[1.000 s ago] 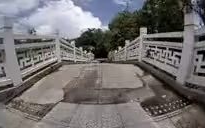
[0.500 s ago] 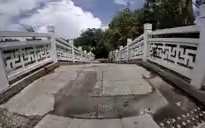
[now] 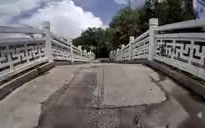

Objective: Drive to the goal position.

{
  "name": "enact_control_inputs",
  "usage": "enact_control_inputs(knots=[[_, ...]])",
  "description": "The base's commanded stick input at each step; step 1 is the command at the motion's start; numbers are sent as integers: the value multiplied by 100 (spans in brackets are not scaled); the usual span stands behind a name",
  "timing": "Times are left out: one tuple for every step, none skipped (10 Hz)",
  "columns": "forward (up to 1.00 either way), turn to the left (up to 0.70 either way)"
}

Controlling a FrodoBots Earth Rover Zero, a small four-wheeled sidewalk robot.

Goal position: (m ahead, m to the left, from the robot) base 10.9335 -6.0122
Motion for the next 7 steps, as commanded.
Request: enact_control_inputs(knots=[[70,0],[70,0],[70,0],[70,0],[70,0],[70,0],[70,0]])
